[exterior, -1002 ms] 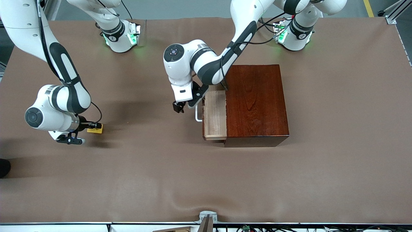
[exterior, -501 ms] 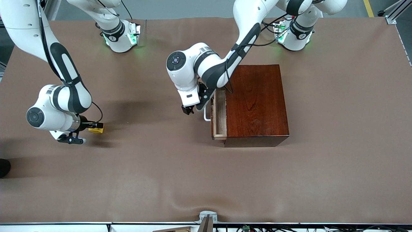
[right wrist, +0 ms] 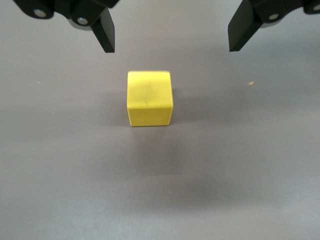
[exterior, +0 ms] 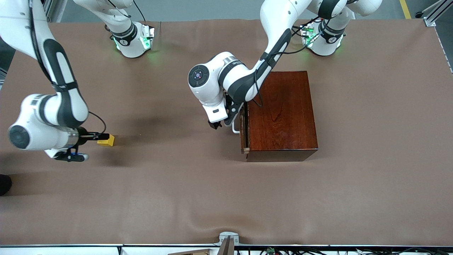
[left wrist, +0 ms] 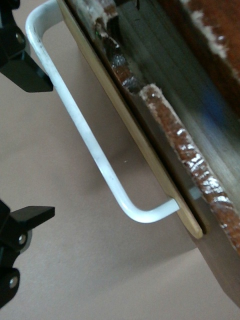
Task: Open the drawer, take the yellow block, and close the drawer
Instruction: 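Push the drawer in with the left gripper while the right gripper sets the cube down, then push the drawer fully shut with the left gripper and lift away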
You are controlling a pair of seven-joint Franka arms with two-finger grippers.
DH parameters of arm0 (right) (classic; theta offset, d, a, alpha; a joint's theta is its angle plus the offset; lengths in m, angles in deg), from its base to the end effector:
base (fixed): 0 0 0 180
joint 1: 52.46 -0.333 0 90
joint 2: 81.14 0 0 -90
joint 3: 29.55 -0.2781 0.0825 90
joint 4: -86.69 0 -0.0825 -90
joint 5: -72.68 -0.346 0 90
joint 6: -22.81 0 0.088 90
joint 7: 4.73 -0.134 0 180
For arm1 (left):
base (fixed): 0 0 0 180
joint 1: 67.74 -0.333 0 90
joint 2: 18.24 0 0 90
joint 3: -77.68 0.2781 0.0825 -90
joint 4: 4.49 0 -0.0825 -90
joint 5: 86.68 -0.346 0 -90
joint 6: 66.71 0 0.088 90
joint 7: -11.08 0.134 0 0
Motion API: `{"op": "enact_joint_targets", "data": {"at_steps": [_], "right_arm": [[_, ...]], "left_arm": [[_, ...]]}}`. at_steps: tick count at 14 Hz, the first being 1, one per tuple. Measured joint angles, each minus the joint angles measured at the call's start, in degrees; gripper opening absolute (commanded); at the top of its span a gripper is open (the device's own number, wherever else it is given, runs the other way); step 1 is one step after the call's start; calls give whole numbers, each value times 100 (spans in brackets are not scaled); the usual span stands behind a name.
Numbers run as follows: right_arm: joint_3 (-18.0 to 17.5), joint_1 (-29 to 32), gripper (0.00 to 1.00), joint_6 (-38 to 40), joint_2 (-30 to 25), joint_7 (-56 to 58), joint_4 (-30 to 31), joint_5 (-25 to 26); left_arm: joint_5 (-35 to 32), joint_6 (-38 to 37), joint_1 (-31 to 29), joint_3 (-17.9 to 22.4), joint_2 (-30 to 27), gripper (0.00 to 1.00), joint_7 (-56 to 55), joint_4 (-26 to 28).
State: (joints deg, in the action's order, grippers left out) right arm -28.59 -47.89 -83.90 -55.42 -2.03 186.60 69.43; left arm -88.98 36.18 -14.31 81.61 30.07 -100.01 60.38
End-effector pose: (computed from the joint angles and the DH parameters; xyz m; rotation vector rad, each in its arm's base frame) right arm 0.5622 -0.0482 0.2581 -3.0318 0.1127 0.4992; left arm 0.4338 -0.5183 0.2497 -2.5568 -1.4710 -0.0889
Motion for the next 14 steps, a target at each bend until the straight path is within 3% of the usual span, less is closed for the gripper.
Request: {"op": "enact_joint_targets", "data": {"at_steps": [4,8,14], "right_arm": [[-38,-19,100,775,-164,0,-763,-4],[-67,-84,100,1001,-475,1,-1238,-4],[-103,-291,100,2725,-753,1,-2596,-4]], "left_arm": [[-1,-246,-98,6,0,100,0,13],[0,-294,-133,0,0,100,-11,19],[-13,-271,-14,-13,-174,100,81,-66]]}}
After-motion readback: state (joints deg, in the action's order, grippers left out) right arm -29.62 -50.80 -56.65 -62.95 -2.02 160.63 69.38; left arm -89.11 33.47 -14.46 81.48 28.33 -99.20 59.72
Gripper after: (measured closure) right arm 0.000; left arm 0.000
